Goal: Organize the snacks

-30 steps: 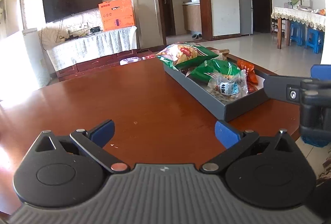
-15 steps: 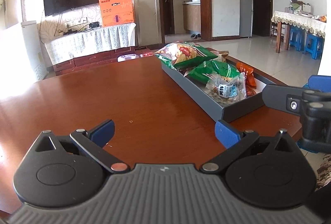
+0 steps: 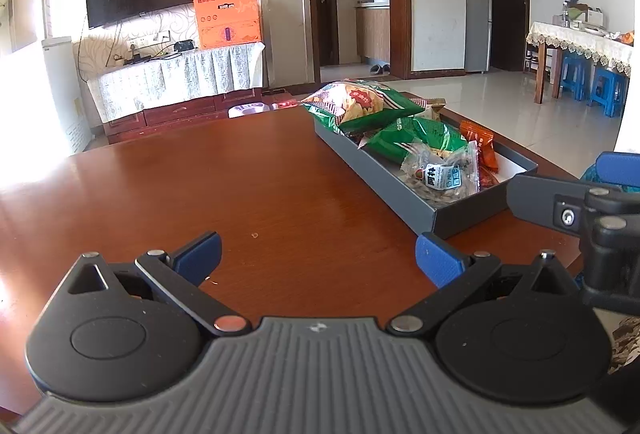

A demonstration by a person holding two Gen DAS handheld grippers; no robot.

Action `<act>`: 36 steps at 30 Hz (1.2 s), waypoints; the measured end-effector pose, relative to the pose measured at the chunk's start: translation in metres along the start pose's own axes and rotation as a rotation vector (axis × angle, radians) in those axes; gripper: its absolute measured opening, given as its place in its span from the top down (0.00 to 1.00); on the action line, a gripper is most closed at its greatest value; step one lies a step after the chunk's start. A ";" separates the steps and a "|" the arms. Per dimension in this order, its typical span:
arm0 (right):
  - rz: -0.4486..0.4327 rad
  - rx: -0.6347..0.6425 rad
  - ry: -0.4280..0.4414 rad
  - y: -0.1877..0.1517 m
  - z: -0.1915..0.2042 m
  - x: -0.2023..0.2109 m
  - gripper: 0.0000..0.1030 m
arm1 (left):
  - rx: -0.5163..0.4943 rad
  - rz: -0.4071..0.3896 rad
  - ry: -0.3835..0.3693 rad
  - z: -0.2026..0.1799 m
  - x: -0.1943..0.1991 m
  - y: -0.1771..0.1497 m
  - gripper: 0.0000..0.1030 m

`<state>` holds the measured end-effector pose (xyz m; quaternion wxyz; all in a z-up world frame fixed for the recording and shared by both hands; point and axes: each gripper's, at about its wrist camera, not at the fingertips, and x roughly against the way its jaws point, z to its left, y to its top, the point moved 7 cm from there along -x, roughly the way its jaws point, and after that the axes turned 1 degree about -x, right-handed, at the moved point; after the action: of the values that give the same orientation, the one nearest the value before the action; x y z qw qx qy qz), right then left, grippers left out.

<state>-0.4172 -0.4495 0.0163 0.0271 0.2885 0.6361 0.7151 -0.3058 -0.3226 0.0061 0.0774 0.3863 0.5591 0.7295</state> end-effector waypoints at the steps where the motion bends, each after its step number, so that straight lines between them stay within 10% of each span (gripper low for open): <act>1: -0.001 0.000 0.000 0.000 0.000 0.000 0.16 | 0.001 0.000 0.000 0.000 0.000 0.000 0.00; 36: 0.016 0.005 -0.002 0.000 0.002 -0.003 0.16 | 0.009 0.006 0.010 -0.001 -0.006 0.000 0.00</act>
<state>-0.4142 -0.4490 0.0150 0.0215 0.2945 0.6357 0.7132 -0.3019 -0.3268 0.0034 0.0707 0.3845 0.5618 0.7291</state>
